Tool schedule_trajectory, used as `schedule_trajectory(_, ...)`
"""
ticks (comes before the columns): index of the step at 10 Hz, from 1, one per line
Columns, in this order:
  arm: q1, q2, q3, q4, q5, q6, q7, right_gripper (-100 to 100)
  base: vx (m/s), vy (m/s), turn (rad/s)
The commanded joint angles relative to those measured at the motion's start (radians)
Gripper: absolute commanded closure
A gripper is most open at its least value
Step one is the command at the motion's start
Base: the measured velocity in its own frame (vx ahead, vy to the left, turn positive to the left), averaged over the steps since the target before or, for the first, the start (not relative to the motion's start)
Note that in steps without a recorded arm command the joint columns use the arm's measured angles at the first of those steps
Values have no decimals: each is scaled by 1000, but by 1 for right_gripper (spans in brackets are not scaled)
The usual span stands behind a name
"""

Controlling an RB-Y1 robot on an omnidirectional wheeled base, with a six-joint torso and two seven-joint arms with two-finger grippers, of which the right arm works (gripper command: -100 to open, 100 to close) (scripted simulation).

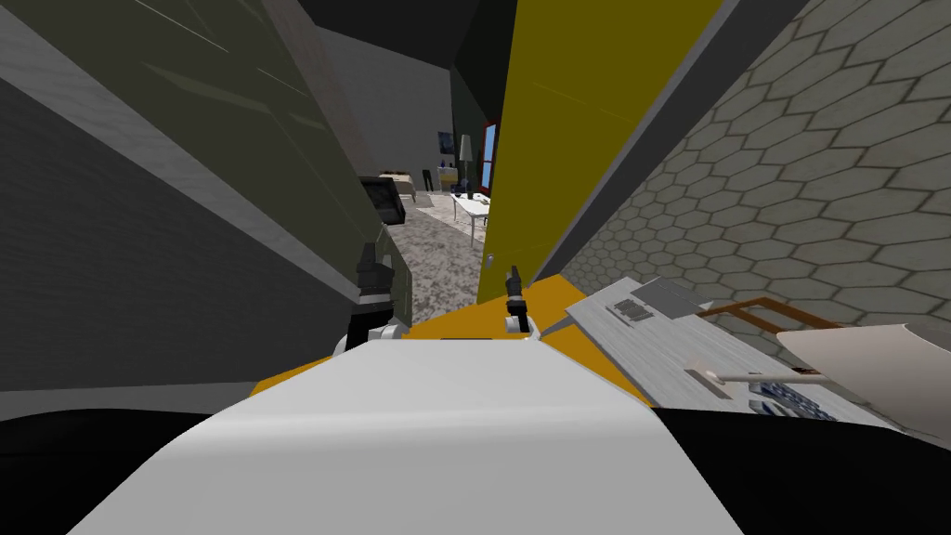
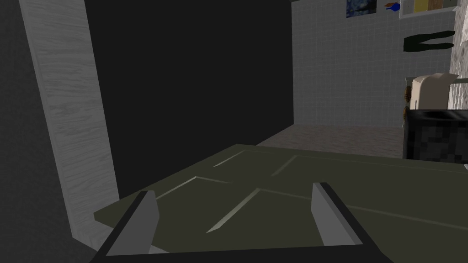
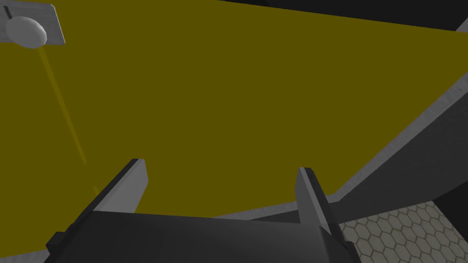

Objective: Push the door open

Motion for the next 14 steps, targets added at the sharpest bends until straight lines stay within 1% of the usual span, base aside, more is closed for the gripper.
schedule_trajectory(1, -21, -1, 3, 50, 3, -4, -8, -100, 34, -58, 96)
schedule_trajectory(2, -21, -1, 3, 61, 3, -4, -8, -100, 28, -50, 47)
schedule_trajectory(3, -43, -1, 4, 96, 5, -10, -15, -100, 50, -71, 85)
schedule_trajectory(4, -43, -1, 4, 114, 5, -10, -15, -100, 36, -64, 58)
schedule_trajectory(5, -65, -1, 5, 153, 7, -16, -22, -100, 32, -63, 84)
schedule_trajectory(6, -65, -1, 5, 167, 7, -16, -22, -100, 25, -54, 53)
schedule_trajectory(7, -87, -1, 7, 206, 10, -22, -28, -100, 22, -68, 88)
schedule_trajectory(8, -87, -1, 7, 218, 10, -22, -28, -100, 23, -57, 53)
schedule_trajectory(9, -108, -1, 8, 265, 12, -28, -35, -100, 37, -64, 80)
schedule_trajectory(10, -128, 0, 9, 295, 14, -34, -41, -100, 42, -108, 122)
schedule_trajectory(11, -128, 0, 9, 317, 14, -34, -41, -100, 37, -80, 65)
schedule_trajectory(12, -148, 0, 11, 349, 16, -39, -47, -100, 39, -60, 97)
schedule_trajectory(13, -148, 0, 11, 365, 16, -39, -47, -100, 33, -47, 37)
schedule_trajectory(14, -167, 2, 12, 410, 18, -44, -53, -100, 40, -59, 63)
